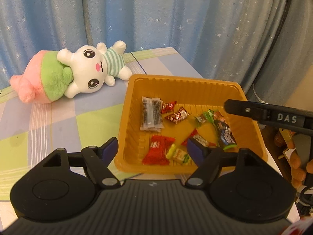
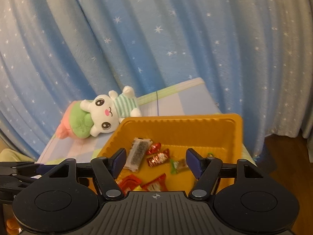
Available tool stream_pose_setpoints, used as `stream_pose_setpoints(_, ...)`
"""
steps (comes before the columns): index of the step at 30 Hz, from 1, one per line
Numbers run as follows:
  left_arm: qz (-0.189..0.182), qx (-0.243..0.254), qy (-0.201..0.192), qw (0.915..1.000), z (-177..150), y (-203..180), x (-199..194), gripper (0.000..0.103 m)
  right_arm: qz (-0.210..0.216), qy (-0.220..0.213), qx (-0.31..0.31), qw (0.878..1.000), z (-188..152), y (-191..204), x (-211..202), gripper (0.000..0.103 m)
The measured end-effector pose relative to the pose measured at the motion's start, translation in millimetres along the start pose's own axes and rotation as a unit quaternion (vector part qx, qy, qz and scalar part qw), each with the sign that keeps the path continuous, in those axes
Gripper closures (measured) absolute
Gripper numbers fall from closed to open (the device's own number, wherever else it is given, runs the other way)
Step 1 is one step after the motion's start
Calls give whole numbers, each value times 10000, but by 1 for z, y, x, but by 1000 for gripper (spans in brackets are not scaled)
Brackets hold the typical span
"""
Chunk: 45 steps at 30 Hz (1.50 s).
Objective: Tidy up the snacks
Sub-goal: 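Open the right tool over the tray and withdraw both tools, then lower the right tool onto the amber candy and close on it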
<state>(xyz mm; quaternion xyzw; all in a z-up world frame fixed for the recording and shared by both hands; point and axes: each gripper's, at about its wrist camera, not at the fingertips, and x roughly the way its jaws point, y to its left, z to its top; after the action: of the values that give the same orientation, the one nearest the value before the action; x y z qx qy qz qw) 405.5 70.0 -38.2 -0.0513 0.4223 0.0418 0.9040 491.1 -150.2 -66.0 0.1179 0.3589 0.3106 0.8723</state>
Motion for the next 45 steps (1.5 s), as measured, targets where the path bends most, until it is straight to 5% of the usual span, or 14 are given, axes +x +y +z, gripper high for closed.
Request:
stream_pose_setpoints(9,-30,-148,157,9998,-34,2,-29,27,-149,-18,332,9993,-25,-8,-52,26)
stream_pose_setpoints(22,-213,-364,415,9982,-100,2,-72,26,-276,521,136,9982,-91,12,-104,25)
stream_pose_setpoints(45,-271,-381,791,9958,-192,-2,-117,24,-441,1428,-162,9886,-183,42,-144,25)
